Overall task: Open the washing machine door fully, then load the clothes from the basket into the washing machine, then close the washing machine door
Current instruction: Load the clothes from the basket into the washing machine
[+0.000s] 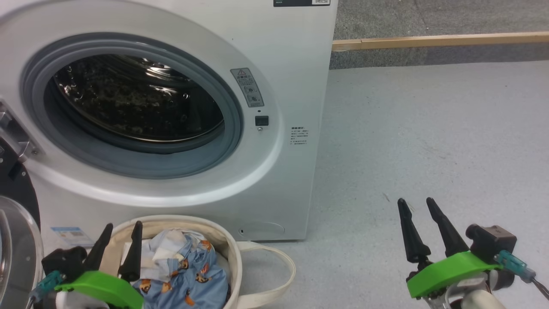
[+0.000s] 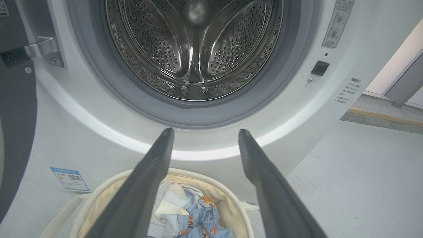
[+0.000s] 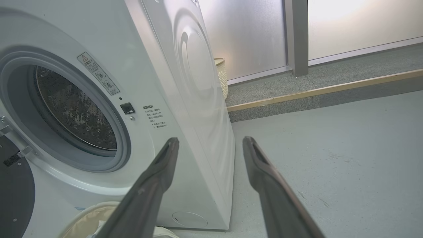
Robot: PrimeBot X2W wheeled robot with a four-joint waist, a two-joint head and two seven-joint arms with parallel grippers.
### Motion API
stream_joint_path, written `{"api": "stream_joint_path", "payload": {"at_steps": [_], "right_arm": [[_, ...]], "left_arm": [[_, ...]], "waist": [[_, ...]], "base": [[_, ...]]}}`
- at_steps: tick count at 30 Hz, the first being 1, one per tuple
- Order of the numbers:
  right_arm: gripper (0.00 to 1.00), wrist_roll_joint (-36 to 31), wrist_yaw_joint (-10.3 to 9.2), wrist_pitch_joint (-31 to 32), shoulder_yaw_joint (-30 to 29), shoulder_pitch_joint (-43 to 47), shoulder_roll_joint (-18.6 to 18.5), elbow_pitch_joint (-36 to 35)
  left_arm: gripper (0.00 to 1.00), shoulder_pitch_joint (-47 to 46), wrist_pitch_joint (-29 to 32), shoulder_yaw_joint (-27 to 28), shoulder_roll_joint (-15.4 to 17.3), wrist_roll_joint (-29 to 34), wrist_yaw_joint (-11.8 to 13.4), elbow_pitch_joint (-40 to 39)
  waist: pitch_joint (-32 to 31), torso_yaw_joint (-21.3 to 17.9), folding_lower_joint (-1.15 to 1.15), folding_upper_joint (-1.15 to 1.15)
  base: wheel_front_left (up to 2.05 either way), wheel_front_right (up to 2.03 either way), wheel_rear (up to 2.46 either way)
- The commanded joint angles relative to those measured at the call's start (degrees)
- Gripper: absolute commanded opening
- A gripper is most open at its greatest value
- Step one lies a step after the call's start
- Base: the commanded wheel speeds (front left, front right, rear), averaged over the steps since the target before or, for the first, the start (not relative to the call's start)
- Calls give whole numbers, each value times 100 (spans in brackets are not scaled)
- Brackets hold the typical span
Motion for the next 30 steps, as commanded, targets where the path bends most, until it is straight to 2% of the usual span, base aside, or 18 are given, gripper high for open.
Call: {"api": "stream_joint_path", "payload": {"at_steps": [1,8,18,25,30], "right_arm": [[100,13,5,-73,93,-236,-17,-192],[100,-12,5,-73,100,-253,-33,-189],[100,-114,5,-73,90,-424,-49,-291],[100,-225,5,-73,-20,-533,-11,-408],[100,-339,5,-73,-139,-646,68,-488]], "left_arm": [[100,-286,-68,188,96,-49,-37,4],[100,-469,-68,232,-41,-113,-55,360],[100,-978,-44,145,-221,-261,-64,1611],[100,-1320,-45,-42,-229,-395,-77,2202],[100,-1642,7,-374,-202,-468,-78,2574]], "waist": [[18,-15,0,0],[121,-55,0,0],[636,-180,0,0],[1090,-253,0,0],[1551,-282,0,0]], "base": [[0,0,0],[0,0,0],[0,0,0],[0,0,0],[0,0,0]]}}
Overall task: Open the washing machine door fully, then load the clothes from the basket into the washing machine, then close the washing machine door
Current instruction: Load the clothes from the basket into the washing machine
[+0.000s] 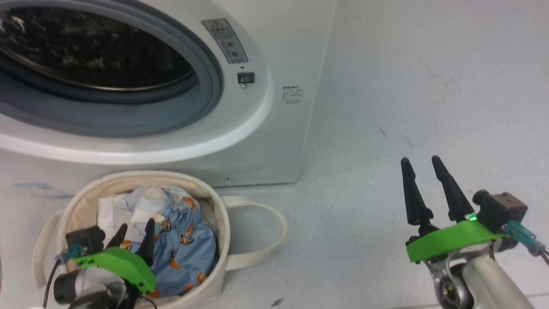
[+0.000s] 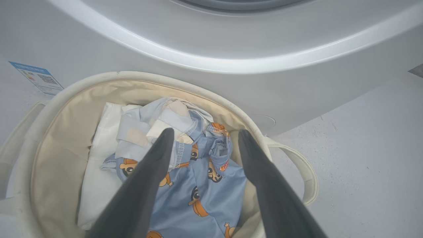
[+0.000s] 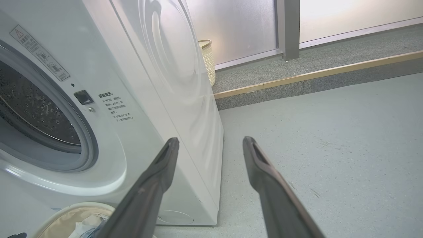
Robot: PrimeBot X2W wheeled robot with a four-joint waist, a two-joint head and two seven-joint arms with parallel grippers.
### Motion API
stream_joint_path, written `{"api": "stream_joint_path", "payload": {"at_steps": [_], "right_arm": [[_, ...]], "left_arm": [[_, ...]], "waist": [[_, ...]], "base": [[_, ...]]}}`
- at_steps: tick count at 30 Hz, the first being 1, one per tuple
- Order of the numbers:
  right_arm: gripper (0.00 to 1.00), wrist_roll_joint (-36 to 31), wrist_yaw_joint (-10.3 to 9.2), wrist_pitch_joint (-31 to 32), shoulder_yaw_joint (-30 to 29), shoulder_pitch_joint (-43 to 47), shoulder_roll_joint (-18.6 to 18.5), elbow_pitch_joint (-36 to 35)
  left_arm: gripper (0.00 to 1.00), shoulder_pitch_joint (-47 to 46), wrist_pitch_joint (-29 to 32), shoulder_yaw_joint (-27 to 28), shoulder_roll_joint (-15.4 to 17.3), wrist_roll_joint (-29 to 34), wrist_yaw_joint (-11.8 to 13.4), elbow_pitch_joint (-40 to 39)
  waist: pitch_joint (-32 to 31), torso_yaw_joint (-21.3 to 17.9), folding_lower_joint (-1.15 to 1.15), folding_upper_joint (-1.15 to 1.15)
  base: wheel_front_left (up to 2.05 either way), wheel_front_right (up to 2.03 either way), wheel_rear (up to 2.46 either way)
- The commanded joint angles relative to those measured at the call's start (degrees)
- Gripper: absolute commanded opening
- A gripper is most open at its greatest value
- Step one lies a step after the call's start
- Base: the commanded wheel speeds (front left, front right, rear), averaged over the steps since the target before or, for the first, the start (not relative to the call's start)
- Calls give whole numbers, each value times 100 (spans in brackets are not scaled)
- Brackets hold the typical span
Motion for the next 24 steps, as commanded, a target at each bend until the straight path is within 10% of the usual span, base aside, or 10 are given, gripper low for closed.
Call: {"api": "stream_joint_path", "payload": {"at_steps": [1,24], "right_arm": [[100,-53,5,-72,68,-142,-15,-205],[100,-507,5,-72,-110,-561,97,-551]], "left_arm": [[100,-219,-30,116,188,21,-31,-45],[100,-1114,892,-868,182,-611,-33,845]], "waist": [[244,-18,-1,0],[1712,-167,-1,0]], "base": [[0,0,0],[0,0,0]]}}
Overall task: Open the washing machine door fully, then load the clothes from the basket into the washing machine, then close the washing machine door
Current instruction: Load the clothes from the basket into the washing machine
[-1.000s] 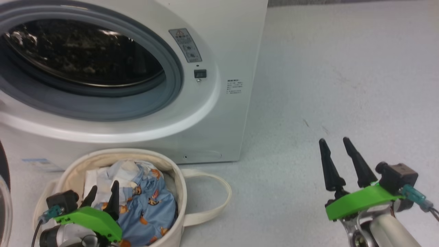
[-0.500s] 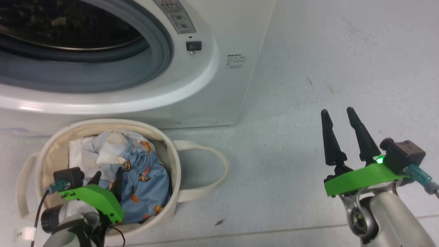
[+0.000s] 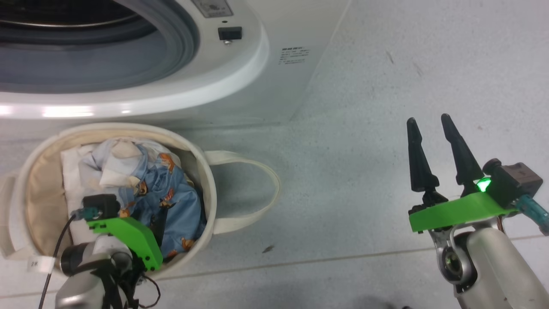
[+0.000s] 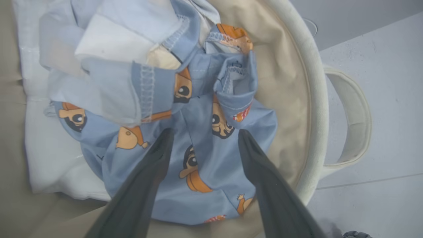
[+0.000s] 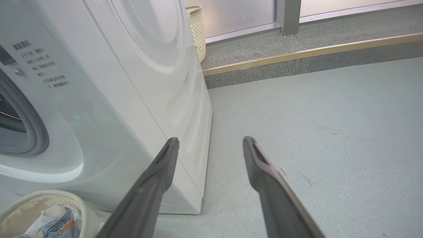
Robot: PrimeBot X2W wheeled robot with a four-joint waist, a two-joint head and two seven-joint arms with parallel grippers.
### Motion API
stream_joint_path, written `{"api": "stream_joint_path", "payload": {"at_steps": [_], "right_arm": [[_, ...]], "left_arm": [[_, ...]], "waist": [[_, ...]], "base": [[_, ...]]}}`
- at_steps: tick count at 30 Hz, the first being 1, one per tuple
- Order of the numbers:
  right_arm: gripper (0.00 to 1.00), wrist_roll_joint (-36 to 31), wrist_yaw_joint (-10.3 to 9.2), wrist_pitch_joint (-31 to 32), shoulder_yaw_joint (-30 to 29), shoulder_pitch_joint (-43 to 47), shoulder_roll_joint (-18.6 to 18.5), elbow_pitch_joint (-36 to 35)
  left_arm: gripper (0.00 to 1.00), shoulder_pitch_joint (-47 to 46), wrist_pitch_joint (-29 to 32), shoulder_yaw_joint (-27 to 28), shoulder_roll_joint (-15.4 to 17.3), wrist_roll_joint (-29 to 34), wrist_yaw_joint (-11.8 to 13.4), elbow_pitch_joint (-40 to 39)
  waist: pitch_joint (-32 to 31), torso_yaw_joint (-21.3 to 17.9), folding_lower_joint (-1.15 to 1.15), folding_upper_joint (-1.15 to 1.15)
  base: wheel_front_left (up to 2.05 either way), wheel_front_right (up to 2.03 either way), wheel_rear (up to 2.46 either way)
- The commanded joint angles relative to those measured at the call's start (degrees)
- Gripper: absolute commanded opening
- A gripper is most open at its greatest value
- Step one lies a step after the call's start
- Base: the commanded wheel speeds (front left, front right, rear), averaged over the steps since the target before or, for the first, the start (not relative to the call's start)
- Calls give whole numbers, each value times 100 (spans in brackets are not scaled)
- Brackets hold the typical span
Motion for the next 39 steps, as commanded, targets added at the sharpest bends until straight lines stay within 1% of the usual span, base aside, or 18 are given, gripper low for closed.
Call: {"api": "stream_joint_path", "payload": {"at_steps": [1,4,8,13,20,21,22,23,27,31,36,39], "right_arm": [[100,-61,5,-71,65,-25,29,-236],[100,-130,5,-71,-11,-66,40,-348],[100,-216,5,-71,-171,-60,61,-501],[100,-289,5,-32,-307,74,87,-647],[100,-334,5,-3,-395,163,121,-776],[100,-337,5,1,-399,164,127,-783],[100,-340,5,4,-398,163,135,-784],[100,-340,5,7,-390,157,142,-783],[100,-308,5,2,-334,109,147,-733],[100,-237,5,-14,-257,27,142,-612],[100,-51,5,-37,30,-114,149,-308],[100,80,5,-50,250,-167,138,-98]], "left_arm": [[100,-72,100,-3,201,-53,-33,-16],[100,-251,327,-222,292,-109,-33,28],[100,-432,351,-313,413,-69,12,167],[100,-588,202,-271,449,-97,254,258],[100,-667,200,-205,452,-210,265,297],[76,-675,182,-200,454,-222,261,300],[17,-680,157,-197,456,-231,260,303],[0,-681,138,-195,459,-240,258,305],[0,-658,47,-173,459,-292,240,311],[0,-565,-138,-157,430,-350,174,314],[0,-276,-532,-44,296,-569,35,315],[0,-61,-724,-56,237,-626,-7,302]], "waist": [[184,-37,-1,0],[470,-84,-1,0],[707,-184,-1,0],[894,-290,-1,0],[964,-340,-1,0],[964,-340,-1,0],[955,-337,-1,0],[943,-333,-1,0],[832,-302,-1,0],[572,-218,-1,0],[-42,-60,-1,0],[-469,32,-1,0]], "base": [[0,0,0],[0,0,0],[0,0,0],[0,0,0],[0,0,0],[0,0,0],[0,0,0],[0,0,0],[0,0,0],[0,0,0],[0,0,0],[0,0,0]]}}
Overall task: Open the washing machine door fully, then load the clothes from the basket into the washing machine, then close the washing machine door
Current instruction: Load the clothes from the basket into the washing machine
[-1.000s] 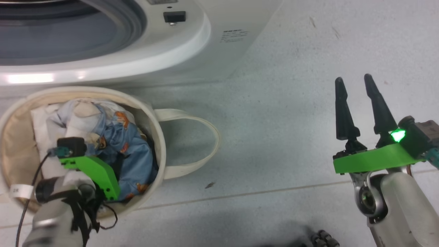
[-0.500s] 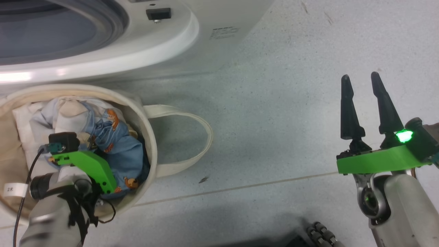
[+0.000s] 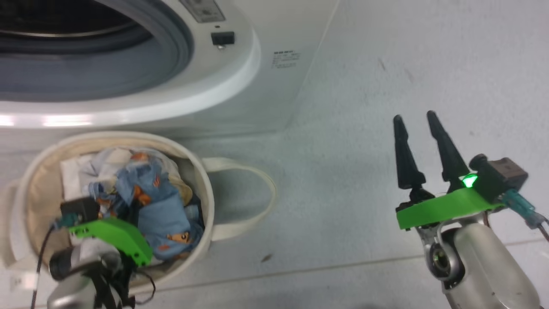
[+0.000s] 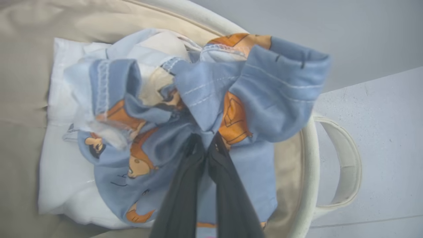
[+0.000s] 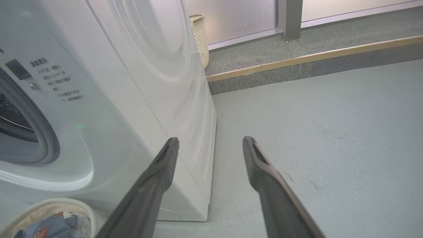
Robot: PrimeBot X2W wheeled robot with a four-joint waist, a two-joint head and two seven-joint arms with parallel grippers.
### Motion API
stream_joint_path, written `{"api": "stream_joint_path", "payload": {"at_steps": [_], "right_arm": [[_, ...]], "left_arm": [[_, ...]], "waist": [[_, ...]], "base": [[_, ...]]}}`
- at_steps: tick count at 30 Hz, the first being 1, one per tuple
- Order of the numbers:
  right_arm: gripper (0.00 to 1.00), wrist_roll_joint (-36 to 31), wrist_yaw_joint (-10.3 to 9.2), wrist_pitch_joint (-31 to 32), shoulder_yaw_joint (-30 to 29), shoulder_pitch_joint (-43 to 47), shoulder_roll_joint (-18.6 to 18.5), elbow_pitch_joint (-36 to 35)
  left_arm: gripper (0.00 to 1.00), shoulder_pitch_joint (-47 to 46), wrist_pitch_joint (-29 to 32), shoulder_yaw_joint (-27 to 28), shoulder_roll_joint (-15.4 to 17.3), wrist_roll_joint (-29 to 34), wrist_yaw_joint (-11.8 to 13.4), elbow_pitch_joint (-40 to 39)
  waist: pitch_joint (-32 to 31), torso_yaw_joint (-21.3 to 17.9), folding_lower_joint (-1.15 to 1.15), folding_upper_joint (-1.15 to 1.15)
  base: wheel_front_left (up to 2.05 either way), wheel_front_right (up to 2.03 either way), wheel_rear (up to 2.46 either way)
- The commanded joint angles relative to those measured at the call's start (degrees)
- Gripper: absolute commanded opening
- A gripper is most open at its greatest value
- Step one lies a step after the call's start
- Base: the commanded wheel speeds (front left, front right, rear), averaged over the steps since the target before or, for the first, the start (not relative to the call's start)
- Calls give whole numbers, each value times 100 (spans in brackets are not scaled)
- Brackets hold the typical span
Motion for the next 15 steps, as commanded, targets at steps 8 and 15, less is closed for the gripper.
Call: {"api": "stream_joint_path", "payload": {"at_steps": [8,15], "right_arm": [[100,395,5,-73,283,184,-75,289],[100,647,5,-75,327,589,-103,445]], "left_arm": [[0,683,-302,106,146,-205,-37,-489],[0,1223,-313,152,340,-640,-38,-1448]], "waist": [[-1464,432,1,0],[-2388,681,1,0]], "base": [[0,0,0],[0,0,0]]}}
